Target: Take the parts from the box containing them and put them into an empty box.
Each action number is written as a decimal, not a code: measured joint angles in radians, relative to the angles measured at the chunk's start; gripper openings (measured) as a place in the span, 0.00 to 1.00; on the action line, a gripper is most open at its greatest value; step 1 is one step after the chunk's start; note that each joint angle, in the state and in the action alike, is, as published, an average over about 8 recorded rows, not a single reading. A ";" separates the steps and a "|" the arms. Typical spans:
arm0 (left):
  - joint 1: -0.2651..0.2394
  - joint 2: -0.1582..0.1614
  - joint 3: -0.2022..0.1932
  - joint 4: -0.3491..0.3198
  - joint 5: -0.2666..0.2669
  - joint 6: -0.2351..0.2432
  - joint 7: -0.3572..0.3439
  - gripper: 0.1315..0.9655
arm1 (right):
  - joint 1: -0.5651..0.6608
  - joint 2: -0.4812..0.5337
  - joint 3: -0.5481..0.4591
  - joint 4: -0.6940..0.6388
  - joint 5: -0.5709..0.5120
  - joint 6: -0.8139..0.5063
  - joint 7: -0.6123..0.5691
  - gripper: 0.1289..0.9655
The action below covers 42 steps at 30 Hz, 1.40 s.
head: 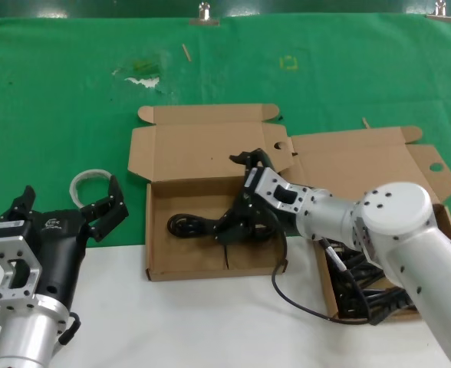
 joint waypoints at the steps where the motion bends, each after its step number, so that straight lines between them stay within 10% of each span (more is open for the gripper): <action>1: 0.000 0.000 0.000 0.000 0.000 0.000 0.000 0.93 | -0.017 0.004 0.008 0.021 0.006 0.013 0.008 1.00; 42: 0.000 0.000 0.000 0.000 0.000 0.000 0.000 1.00 | -0.710 0.167 0.327 0.869 0.254 0.545 0.317 1.00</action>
